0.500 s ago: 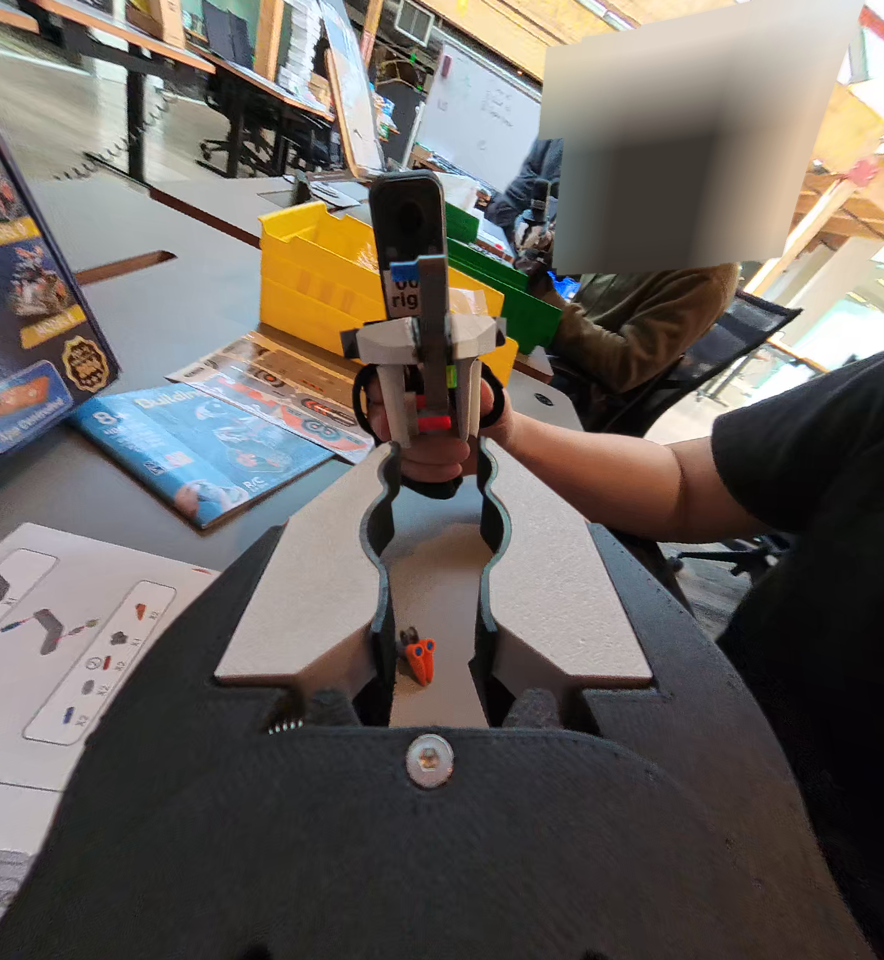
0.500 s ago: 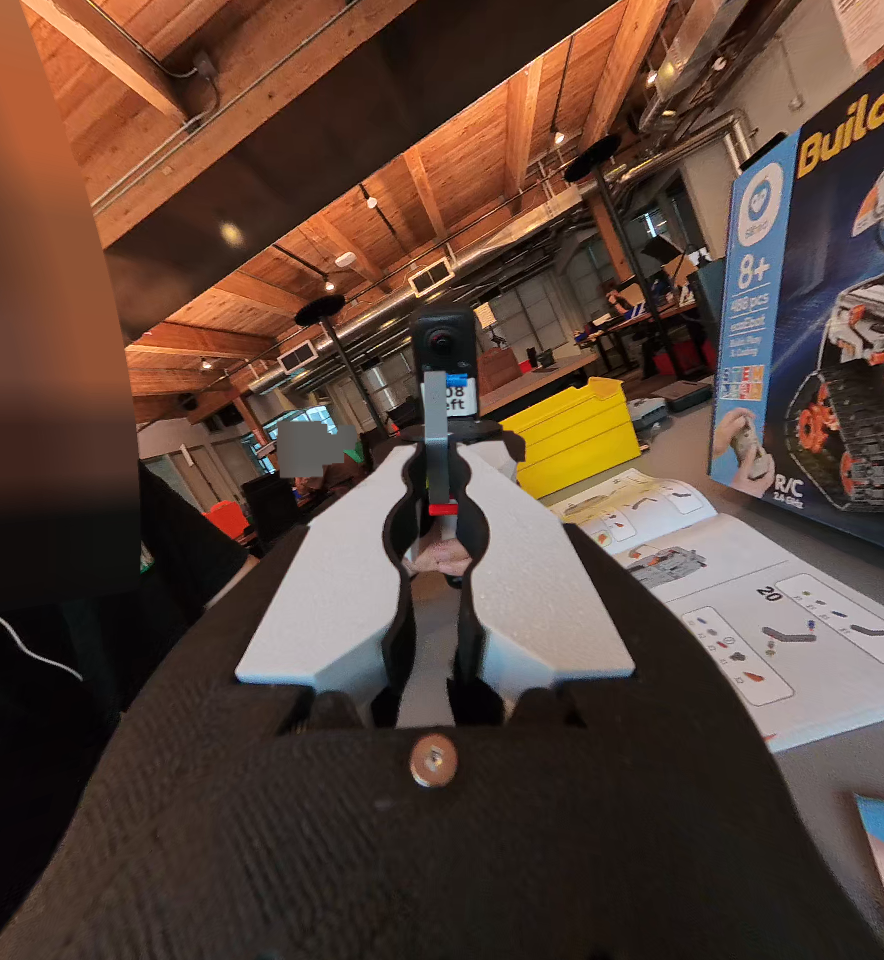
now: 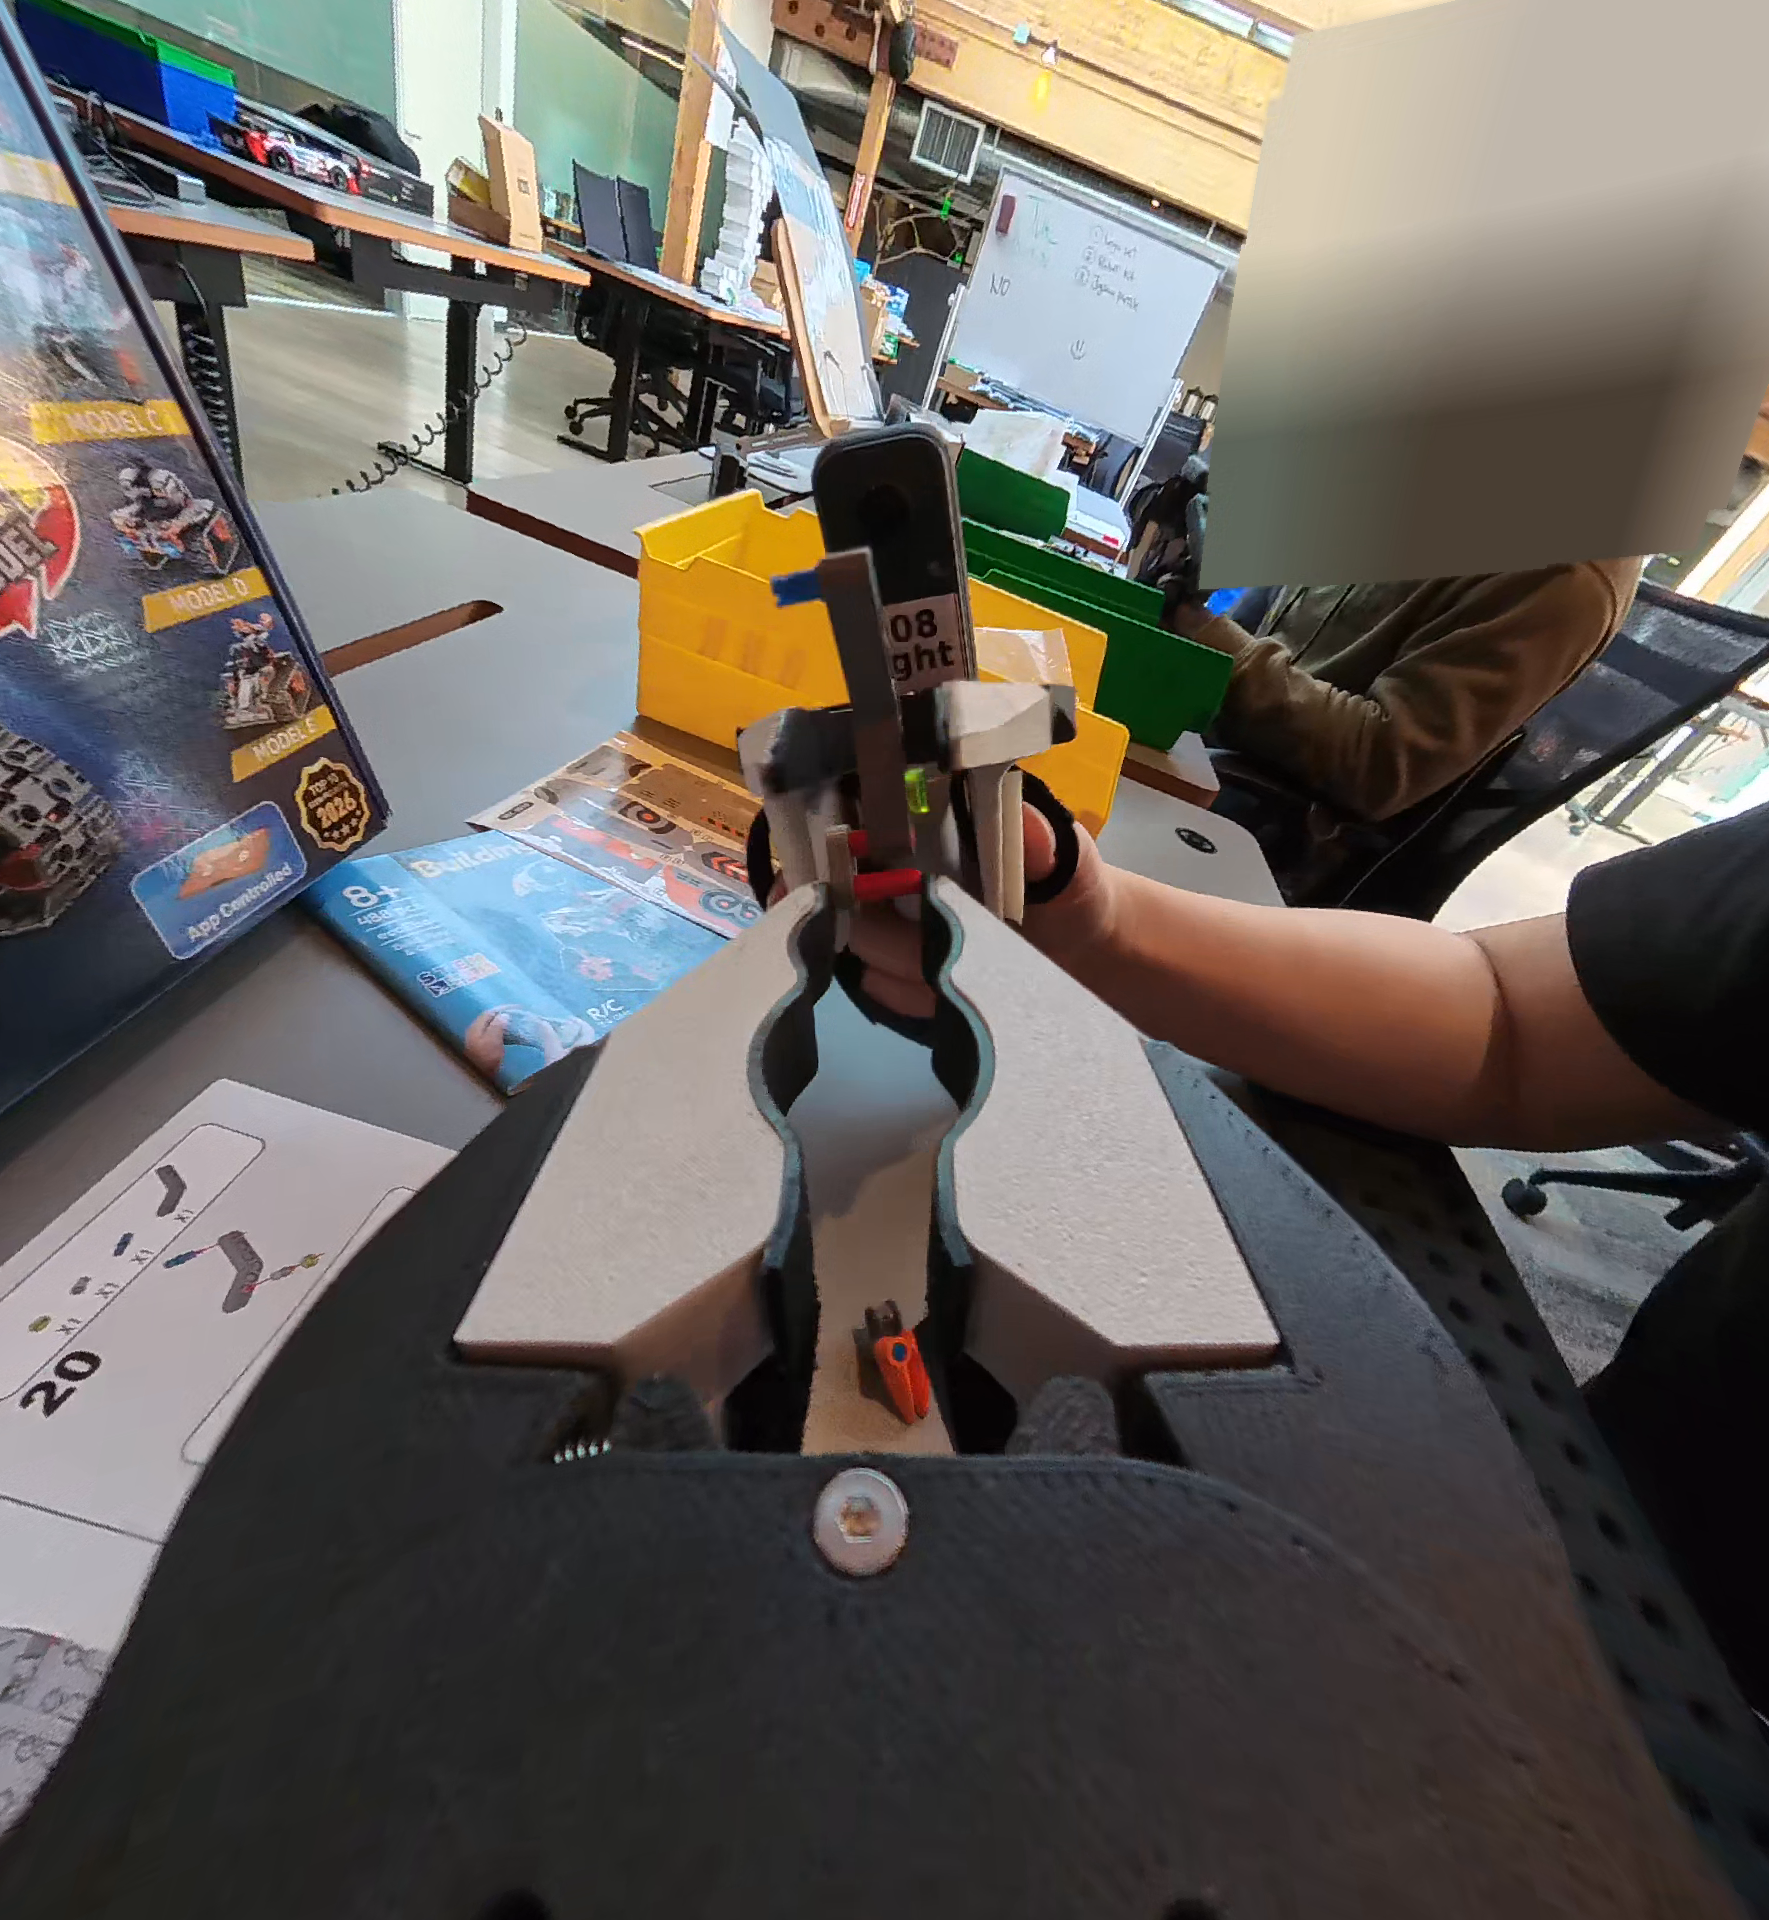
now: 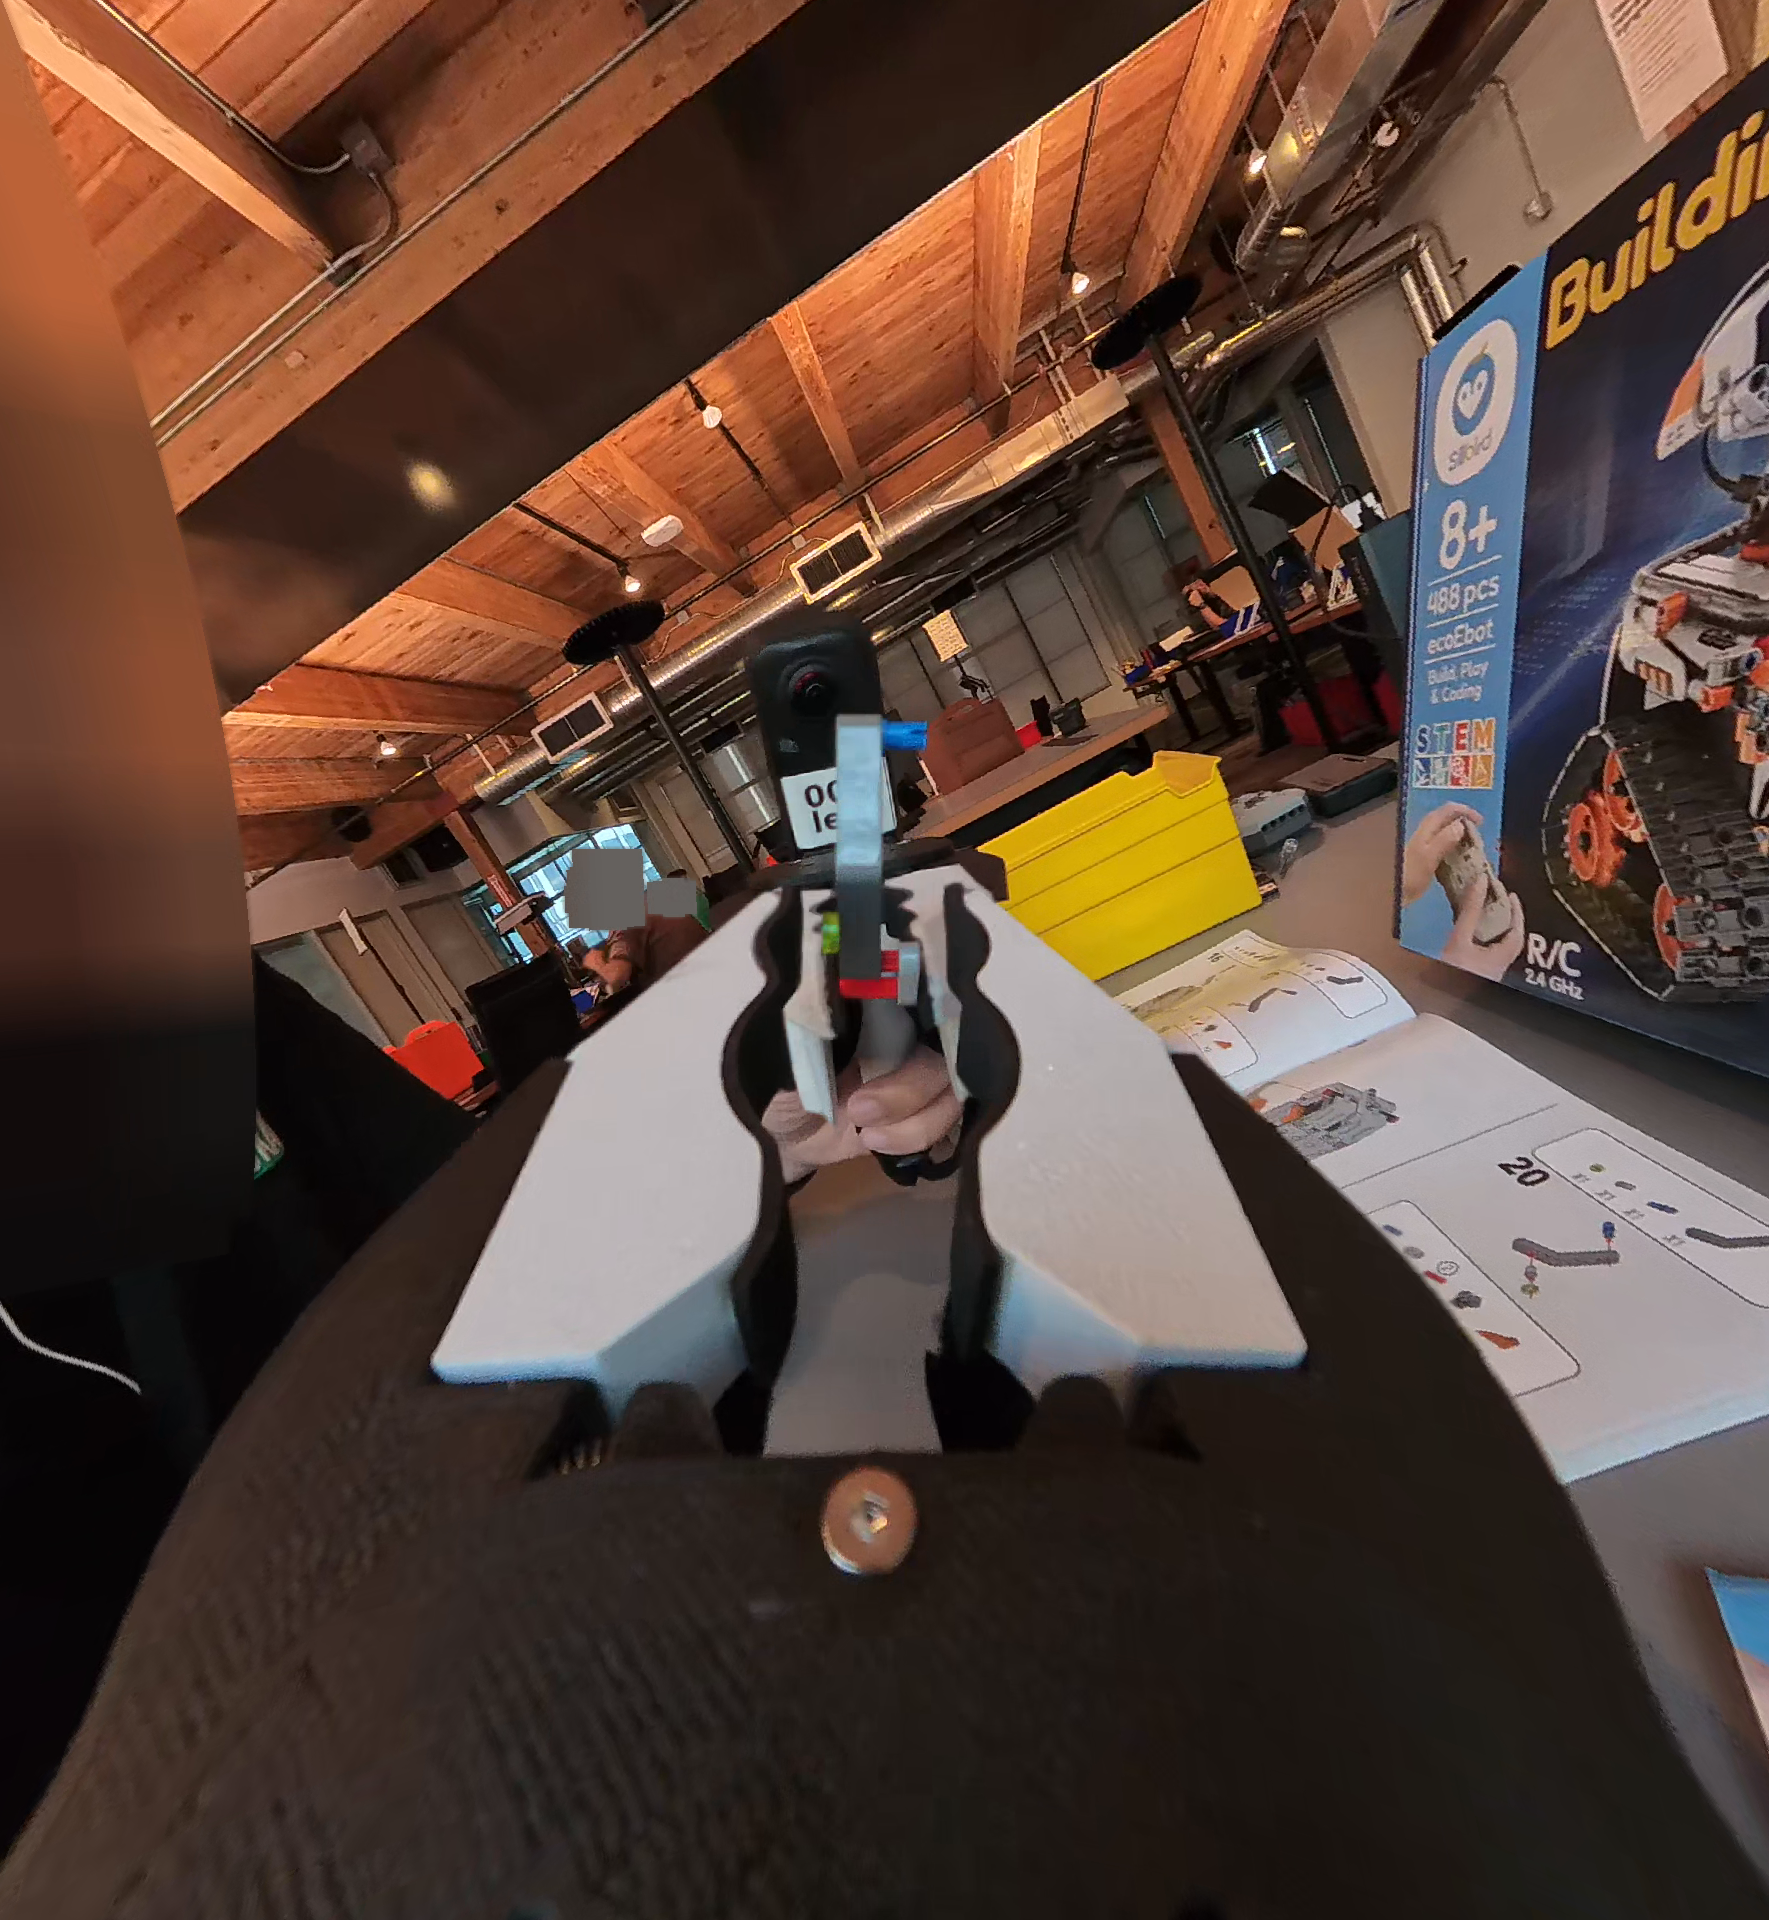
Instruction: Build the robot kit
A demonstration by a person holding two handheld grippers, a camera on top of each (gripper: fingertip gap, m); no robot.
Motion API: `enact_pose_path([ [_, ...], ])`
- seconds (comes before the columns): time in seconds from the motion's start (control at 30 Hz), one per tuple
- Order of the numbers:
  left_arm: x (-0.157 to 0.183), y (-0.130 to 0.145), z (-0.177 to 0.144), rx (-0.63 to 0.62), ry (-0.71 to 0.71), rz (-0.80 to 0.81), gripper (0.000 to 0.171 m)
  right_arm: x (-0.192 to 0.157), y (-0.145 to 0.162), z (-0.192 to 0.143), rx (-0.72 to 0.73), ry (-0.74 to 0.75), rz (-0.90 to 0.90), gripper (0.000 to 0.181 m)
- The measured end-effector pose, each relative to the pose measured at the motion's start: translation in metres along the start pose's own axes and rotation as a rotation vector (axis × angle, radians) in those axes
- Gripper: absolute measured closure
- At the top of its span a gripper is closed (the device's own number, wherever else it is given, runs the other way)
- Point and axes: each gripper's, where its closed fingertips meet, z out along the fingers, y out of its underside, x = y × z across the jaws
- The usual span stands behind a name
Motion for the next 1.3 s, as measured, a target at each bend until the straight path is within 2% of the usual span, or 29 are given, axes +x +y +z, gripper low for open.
enact_pose_path([
  [0.33, 0.008, -0.02, -0.01, 0.139, 0.118, -0.13, 0.159, -0.008, 0.007, 0.005, -0.028, -0.062, 0.054, 0.16],
  [0.53, 0.007, -0.019, -0.008, 0.129, 0.083, -0.088, 0.159, -0.001, 0.0, 0.003, 0.015, -0.038, 0.118, 0.148],
  [0.67, 0.006, -0.013, -0.005, 0.088, 0.055, -0.046, 0.159, -0.006, 0.002, 0.004, -0.001, -0.065, 0.133, 0.152],
  [0.73, 0.007, -0.012, -0.003, 0.078, 0.051, -0.035, 0.159, -0.01, 0.004, 0.005, -0.017, -0.084, 0.12, 0.162],
  [1.3, 0.015, -0.018, -0.004, 0.131, 0.156, -0.151, 0.159, -0.016, 0.005, 0.005, -0.032, -0.116, 0.133, 0.166],
])
